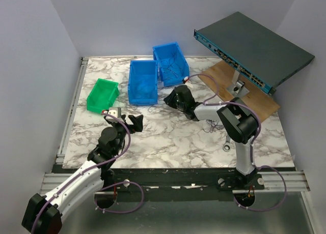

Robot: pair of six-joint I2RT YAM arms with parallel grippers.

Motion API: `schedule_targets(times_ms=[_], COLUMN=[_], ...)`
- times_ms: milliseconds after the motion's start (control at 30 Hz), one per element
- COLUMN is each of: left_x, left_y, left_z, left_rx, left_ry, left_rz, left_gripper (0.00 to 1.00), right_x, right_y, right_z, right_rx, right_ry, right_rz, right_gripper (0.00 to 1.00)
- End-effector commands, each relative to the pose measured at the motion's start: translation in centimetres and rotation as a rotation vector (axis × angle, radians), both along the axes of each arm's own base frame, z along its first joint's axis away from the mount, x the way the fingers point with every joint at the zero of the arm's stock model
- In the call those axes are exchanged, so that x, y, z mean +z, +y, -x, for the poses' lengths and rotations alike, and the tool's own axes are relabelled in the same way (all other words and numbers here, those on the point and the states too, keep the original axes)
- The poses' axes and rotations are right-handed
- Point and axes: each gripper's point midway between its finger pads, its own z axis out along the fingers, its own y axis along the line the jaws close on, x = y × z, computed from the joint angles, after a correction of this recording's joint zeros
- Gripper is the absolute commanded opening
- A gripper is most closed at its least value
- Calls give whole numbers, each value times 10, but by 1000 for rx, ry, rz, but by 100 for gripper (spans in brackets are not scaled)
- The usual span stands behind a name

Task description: Untangle the cables

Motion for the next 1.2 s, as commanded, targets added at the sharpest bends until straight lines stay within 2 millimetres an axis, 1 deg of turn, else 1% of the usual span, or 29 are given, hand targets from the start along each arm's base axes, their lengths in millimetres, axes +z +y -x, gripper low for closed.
schedule_targets(times_ms=[0, 33, 67, 133, 233, 300, 367, 433, 500, 600, 733, 767, 800, 900, 1033, 1067, 1100, 1133, 1167], left_x=[15, 16, 16, 15, 16, 17, 17, 17, 17, 16, 14, 13, 13, 13, 11, 10, 11, 10, 10], left_y=[2, 2, 1, 2, 2, 2, 2, 1, 0, 1, 1, 1, 0, 0, 0, 0, -1, -1, -1], left_z=[-5, -5, -4, -4, -3, -3, -3, -3, -3, -3, -4, -4, -4, -5, -5, -6, -6, -6, -6], left_rx=[23, 21, 20, 19, 17, 19, 18, 16, 11, 12, 17, 15, 15, 13, 13, 13, 12, 12, 13], left_ry=[-34, -34, -35, -34, -36, -38, -38, -36, -35, -34, -25, -25, -23, -22, -18, -16, -16, -15, -16], left_rz=[7, 7, 7, 6, 10, 11, 11, 11, 10, 7, 2, 1, 0, -1, -5, -7, -8, -10, -10], left_gripper=[95, 95, 95, 95, 95, 95, 95, 95, 95, 95, 95, 95, 95, 95, 95, 95, 95, 95, 95], right_x=[-8, -7, -5, 5, 35, 58, 81, 99, 114, 139, 162, 163, 171, 175, 164, 156, 155, 145, 143], right_y=[-7, -9, -12, -18, -28, -32, -36, -45, -48, -52, -56, -59, -59, -64, -62, -61, -60, -59, -56], right_z=[-19, -20, -19, -18, -19, -26, -37, -48, -57, -77, -108, -115, -123, -144, -171, -177, -184, -190, -195], right_rx=[-118, -129, -136, -144, -141, -128, -139, -179, -195, -228, -274, -285, -305, -352, -352, -343, -347, -335, -323], right_ry=[-4, -3, -6, -29, -98, -149, -191, -228, -266, -323, -388, -401, -420, -451, -476, -479, -487, -486, -496], right_rz=[26, 32, 42, 54, 103, 166, 229, 288, 311, 348, 446, 491, 515, 605, 671, 693, 702, 724, 733], right_gripper=[12, 3, 1, 1, 1, 1, 1, 1, 1, 1, 1, 1, 1, 1, 1, 1, 1, 1, 1])
